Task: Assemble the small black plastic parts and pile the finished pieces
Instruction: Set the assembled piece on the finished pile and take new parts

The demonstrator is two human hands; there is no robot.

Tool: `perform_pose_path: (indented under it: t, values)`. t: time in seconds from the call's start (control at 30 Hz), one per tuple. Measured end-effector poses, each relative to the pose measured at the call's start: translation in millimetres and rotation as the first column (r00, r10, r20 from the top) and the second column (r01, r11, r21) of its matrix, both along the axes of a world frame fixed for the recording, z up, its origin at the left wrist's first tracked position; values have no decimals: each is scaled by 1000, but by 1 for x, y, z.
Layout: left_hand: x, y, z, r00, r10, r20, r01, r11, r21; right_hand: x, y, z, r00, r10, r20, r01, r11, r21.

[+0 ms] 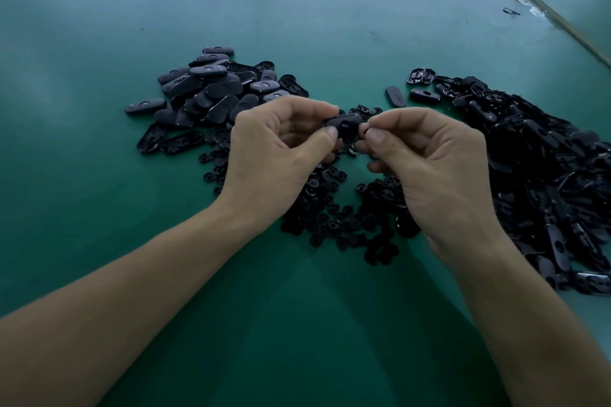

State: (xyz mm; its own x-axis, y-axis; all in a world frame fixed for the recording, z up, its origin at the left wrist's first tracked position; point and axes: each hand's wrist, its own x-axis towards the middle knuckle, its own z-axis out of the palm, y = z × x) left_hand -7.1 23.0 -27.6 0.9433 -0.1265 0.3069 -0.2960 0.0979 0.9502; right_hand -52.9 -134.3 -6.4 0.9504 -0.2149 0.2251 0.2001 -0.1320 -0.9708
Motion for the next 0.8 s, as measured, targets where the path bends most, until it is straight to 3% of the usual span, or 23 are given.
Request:
perform_pose_path:
  t: [0.8]
  values:
    - [-4,-1,2,990,-117,84,103,983,151,1,2,-4,998,-66,24,70,972,-224]
